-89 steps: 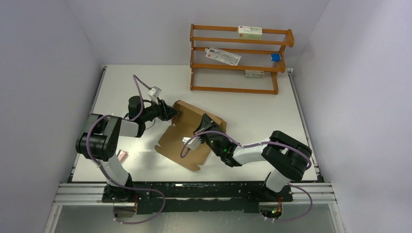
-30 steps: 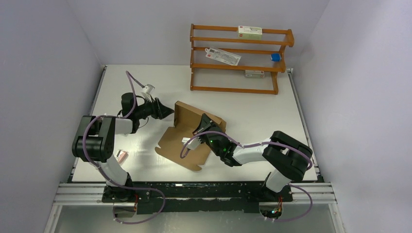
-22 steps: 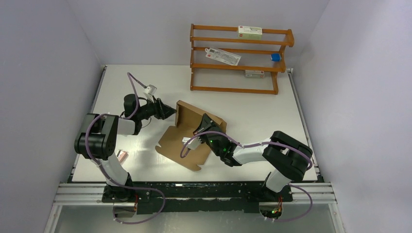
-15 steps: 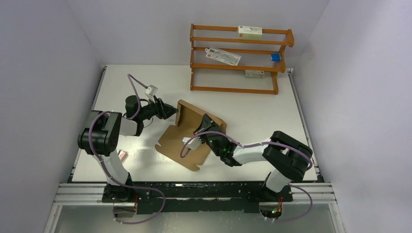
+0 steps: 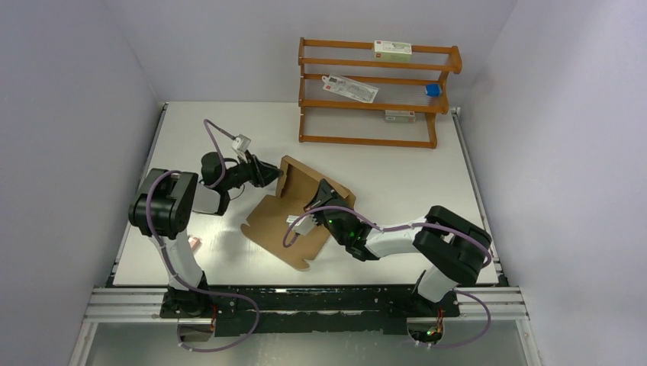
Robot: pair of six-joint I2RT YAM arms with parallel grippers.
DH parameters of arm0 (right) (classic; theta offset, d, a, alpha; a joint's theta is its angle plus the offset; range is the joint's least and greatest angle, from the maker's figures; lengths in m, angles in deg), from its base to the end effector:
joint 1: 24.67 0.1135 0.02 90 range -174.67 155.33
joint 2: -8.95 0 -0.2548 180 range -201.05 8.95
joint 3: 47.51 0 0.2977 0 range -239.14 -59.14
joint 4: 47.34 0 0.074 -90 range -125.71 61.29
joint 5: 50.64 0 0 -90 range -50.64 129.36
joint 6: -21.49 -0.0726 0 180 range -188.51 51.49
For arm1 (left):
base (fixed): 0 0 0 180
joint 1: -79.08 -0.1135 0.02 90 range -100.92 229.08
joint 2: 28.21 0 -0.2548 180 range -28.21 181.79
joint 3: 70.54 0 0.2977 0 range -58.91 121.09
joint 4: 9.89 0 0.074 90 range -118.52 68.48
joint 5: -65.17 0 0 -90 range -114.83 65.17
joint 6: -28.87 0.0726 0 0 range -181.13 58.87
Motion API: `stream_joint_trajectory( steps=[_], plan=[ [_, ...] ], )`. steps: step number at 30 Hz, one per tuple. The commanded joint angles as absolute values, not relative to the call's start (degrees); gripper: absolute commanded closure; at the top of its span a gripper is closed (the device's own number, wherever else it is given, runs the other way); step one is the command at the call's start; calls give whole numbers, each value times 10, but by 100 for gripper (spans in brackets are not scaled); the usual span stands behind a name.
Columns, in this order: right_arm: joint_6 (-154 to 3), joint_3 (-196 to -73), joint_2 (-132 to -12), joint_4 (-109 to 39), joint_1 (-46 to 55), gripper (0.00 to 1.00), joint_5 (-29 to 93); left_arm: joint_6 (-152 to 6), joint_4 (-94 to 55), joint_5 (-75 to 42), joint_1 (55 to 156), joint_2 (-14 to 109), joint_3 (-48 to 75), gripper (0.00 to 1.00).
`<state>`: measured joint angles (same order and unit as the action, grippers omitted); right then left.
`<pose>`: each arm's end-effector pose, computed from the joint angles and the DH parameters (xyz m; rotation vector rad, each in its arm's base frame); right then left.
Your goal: Fold the paper box
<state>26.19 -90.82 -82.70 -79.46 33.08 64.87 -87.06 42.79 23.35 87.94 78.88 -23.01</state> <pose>0.2181 0.2871 0.1068 -1.7564 0.7607 -0.8540 0.3545 -0.1100 0.0857 0.4048 1.7411 -1.1494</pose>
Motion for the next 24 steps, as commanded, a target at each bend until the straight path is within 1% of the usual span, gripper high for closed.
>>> stream_joint_trajectory(
  steps=[1, 4, 9, 13, 15, 20, 24],
  plan=[
    [262, -918, -819, -760, 345, 100, 597, -853, 454, 231, 901, 811, -219, 52],
    [260, -921, -818, -756, 346, 100, 593, -852, 463, 224, 905, 818, -219, 53],
    [258, -923, -818, -751, 349, 100, 592, -842, 461, 208, 912, 827, -217, 62],
    [257, -925, -818, -751, 351, 100, 591, -823, 443, 196, 920, 829, -216, 66],
    [257, -926, -817, -752, 351, 100, 593, -815, 434, 191, 923, 830, -216, 66],
    [248, -930, -814, -753, 350, 100, 591, -801, 414, 176, 931, 830, -222, 61],
    [240, -934, -810, -749, 348, 100, 592, -753, 303, 132, 953, 807, -202, 60]
  ],
)
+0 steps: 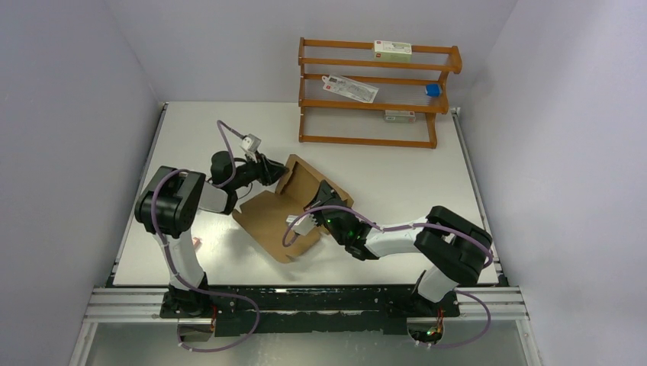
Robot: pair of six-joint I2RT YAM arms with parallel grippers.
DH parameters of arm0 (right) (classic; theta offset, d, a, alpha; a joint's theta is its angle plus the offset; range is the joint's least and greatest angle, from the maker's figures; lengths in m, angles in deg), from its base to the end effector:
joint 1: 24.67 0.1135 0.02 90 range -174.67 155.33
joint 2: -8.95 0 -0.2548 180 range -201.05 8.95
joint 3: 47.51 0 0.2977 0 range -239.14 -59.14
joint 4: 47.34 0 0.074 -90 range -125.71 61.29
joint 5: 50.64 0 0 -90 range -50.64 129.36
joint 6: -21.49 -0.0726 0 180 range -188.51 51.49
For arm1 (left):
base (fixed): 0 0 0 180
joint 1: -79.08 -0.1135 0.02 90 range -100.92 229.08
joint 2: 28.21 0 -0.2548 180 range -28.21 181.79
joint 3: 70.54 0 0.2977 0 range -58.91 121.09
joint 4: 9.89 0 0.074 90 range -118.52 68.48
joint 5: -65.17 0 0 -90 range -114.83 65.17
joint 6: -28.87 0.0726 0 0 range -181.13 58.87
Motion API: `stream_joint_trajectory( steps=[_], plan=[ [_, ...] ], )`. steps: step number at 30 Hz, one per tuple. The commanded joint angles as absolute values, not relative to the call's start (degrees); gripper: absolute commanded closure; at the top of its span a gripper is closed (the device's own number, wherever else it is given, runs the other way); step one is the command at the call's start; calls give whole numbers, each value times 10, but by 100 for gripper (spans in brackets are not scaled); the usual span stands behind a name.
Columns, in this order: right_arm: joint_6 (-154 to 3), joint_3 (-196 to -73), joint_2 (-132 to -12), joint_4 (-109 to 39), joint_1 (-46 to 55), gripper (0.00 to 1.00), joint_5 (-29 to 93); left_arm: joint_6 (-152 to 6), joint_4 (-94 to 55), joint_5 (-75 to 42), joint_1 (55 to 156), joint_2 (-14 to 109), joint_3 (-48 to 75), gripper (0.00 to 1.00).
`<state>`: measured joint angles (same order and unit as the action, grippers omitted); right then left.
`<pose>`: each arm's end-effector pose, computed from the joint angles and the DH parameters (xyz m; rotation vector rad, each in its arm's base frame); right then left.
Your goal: Fold the paper box
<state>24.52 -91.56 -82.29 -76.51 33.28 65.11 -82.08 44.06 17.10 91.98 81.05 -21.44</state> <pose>0.2180 0.2887 0.1067 -1.7737 0.7873 -0.8362 0.3590 -0.1320 0.0820 0.4546 1.7033 -1.0466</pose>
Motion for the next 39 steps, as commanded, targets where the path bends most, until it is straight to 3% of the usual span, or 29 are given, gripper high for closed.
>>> stream_joint_trajectory(
  steps=[1, 14, 29, 39],
  plan=[
    [232, -934, -808, -746, 345, 100, 590, -748, 290, 123, 959, 804, -198, 60],
    [28, -933, -800, -710, 337, 100, 596, -692, 77, 55, 992, 763, -147, 60],
    [-338, -1034, -755, -542, 290, 70, 569, -656, -24, 29, 1001, 730, -133, 60],
    [-642, -1134, -729, -276, 210, 52, 485, -692, -51, 7, 1003, 704, -121, 55]
  ],
)
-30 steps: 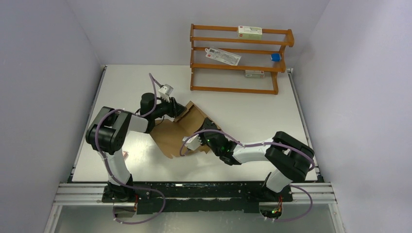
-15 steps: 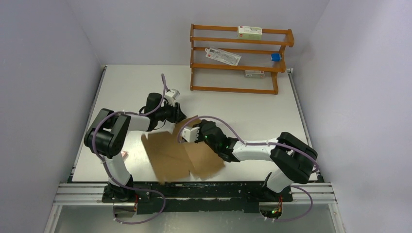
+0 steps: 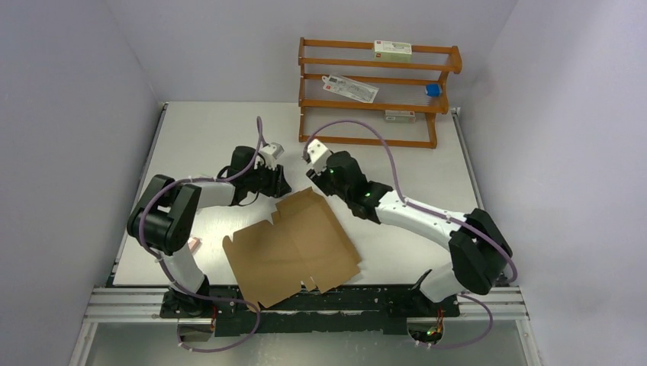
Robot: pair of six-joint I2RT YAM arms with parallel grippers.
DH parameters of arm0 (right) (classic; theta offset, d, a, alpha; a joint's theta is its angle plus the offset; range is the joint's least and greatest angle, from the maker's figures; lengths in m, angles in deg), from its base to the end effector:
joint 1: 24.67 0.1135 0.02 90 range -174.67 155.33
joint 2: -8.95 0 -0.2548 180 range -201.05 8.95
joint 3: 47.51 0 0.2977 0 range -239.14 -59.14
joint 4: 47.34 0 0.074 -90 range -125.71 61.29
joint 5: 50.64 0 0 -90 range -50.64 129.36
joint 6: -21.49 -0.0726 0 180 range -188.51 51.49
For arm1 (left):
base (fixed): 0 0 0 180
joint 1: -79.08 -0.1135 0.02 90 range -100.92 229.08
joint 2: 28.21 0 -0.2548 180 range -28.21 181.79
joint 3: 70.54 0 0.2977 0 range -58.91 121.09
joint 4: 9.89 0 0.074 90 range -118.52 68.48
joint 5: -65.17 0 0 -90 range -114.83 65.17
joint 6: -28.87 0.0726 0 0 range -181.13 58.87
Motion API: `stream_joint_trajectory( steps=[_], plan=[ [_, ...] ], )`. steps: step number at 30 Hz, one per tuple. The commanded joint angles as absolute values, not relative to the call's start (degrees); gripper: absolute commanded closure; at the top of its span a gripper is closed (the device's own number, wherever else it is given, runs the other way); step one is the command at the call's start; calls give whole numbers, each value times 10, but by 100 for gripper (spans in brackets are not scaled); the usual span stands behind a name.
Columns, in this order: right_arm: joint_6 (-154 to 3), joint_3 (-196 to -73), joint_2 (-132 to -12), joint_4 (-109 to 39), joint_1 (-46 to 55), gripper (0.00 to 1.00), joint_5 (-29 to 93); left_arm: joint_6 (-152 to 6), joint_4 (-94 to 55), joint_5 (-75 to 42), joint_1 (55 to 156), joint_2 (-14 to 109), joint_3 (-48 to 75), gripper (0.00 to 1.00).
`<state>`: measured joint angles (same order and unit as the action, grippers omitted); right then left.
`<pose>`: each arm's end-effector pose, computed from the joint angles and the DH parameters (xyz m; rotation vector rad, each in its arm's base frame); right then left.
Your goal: Fold the paper box
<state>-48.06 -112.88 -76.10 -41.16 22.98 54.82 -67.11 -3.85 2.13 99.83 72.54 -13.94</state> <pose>0.2891 0.2884 0.2043 -0.9777 1.7502 0.0308 0.3533 -0.1690 0.0709 0.5490 2.1960 -0.7772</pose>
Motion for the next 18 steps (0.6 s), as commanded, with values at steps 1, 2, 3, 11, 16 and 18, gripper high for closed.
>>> stream_joint_trajectory(
  steps=[1, 2, 3, 11, 16, 18],
  plan=[
    [-666, -1128, -721, -262, 197, 52, 465, -697, -43, 12, 1003, 703, -123, 54],
    [-689, -1122, -716, -247, 184, 52, 445, -704, -37, 16, 1003, 701, -127, 54],
    [-710, -1115, -712, -237, 168, 52, 424, -712, -31, 20, 1003, 700, -129, 54],
    [-772, -1070, -726, -220, 127, 52, 285, -715, -48, 24, 1003, 693, -126, 51],
    [-784, -1060, -764, -235, 126, 53, 266, -714, -48, 29, 1003, 700, -127, 51],
    [-783, -1057, -779, -242, 125, 55, 270, -716, -42, 34, 1003, 703, -128, 51]
  ],
)
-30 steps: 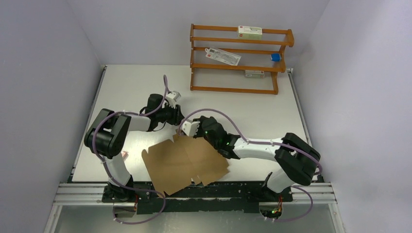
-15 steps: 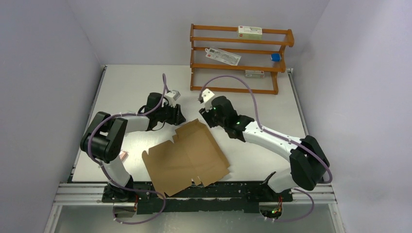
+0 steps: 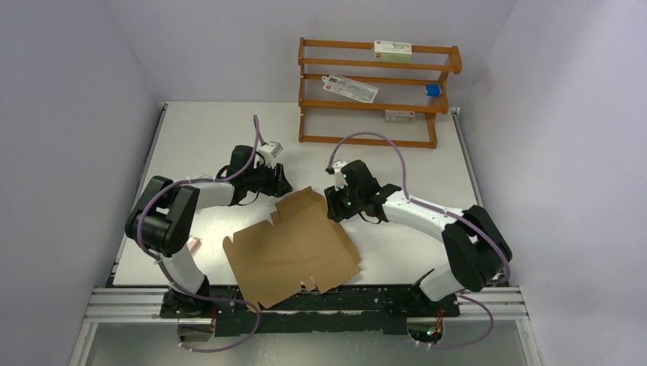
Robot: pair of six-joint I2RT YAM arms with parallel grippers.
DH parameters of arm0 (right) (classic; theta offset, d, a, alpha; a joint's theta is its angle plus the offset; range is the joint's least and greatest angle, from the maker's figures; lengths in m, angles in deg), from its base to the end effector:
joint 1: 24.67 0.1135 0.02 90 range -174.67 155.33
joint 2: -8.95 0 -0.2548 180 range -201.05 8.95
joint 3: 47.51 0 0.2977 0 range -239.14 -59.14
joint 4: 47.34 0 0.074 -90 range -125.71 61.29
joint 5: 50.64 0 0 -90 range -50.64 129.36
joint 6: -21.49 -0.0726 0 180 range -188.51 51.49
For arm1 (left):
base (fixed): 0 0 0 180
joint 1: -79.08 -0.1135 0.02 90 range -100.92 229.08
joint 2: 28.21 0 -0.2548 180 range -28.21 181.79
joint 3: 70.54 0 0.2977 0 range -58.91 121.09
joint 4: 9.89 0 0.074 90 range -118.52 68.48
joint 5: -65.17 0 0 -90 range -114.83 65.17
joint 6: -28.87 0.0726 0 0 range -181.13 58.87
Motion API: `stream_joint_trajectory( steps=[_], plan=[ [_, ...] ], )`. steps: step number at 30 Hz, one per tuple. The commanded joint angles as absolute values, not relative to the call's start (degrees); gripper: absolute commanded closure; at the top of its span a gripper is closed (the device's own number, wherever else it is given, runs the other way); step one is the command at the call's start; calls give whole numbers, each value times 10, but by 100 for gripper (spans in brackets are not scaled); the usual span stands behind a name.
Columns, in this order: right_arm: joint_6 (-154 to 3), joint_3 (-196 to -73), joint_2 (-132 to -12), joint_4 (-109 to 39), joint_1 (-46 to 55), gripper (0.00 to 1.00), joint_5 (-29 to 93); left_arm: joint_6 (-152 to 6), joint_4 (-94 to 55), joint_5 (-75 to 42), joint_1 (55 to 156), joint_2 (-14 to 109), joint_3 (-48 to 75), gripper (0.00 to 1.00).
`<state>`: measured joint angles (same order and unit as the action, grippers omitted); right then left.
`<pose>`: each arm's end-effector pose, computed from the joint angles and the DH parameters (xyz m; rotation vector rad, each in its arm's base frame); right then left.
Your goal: Fold the paper box
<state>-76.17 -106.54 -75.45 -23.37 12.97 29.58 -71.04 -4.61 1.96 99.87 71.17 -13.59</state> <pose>0.2767 0.2290 0.1291 -0.7215 2.3888 0.5528 0.3548 -0.1697 0.0802 0.4769 2.2077 -0.8102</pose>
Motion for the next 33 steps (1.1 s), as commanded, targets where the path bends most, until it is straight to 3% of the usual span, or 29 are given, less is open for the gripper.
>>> stream_joint_trajectory(
  steps=[1, 8, 19, 24, 29, 33],
  plan=[
    [-781, -1055, -787, -246, 126, 56, 275, -717, -41, 36, 1003, 705, -128, 51],
    [-760, -1064, -804, -247, 126, 67, 285, -719, -40, 44, 1003, 708, -124, 51],
    [-642, -1117, -814, -259, 163, 96, 373, -756, -42, 58, 974, 707, -107, 54],
    [-579, -1149, -838, -284, 169, 100, 422, -763, -64, 51, 957, 705, -99, 54],
    [-530, -1168, -869, -308, 173, 100, 466, -797, -118, -54, 954, 688, -111, 53],
    [-468, -1160, -874, -338, 194, 100, 523, -804, -113, -66, 947, 675, -126, 50]
  ],
)
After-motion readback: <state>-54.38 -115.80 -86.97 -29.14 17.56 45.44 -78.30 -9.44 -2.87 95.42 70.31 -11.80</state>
